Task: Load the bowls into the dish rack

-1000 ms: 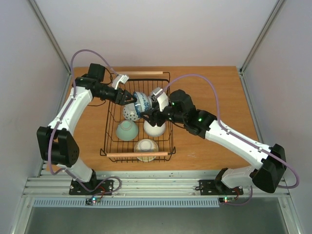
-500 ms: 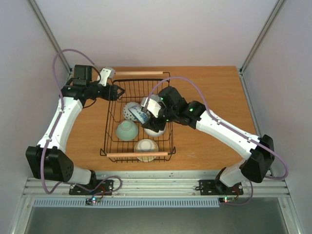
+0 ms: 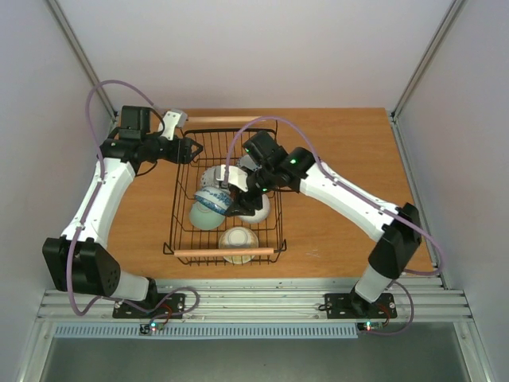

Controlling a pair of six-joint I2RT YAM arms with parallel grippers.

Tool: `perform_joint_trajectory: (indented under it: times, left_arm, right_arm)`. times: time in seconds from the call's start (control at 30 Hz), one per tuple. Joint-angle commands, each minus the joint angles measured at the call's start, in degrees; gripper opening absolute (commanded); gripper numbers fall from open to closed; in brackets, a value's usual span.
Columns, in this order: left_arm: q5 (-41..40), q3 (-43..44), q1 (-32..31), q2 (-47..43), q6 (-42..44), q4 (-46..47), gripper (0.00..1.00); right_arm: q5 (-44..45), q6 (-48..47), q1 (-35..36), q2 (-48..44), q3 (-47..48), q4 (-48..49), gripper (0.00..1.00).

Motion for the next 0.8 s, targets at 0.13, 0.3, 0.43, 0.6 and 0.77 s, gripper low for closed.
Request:
perform_joint_trajectory:
  times: [0.13,0.3,0.43,0.6,0.77]
  left_arm:
    - [-1.1,-0.2,0.7,-0.3,-0.4,2.9,0.72]
    - [-3.0,-1.4,0.8,-1.5,-1.3,5.0,0.72]
    - [-3.4,-1.5,0.8,-1.4,-1.5,5.0,0.72]
    - [-3.4,-1.5,0.8,-1.3,-1.6,5.1,0.72]
    - [-3.8,-1.4,0.9,-1.4,-1.5,4.9,0.72]
  right_arm:
    - [-4.4,-5.4,-0.9,8.5,7.1,-4.4,0.01]
    - [-5.6,-5.7,-0.9,10.5,7.4,-4.1,0.01]
    - [-6.3,-5.8,-1.0,12.4,8.6,-4.7,0.01]
    - [-8.1,-5.8,-0.9,15.7,11.9,-6.9,0.01]
    - [-6.8,-6.3,-0.3,19.5,15.1,-9.8,0.01]
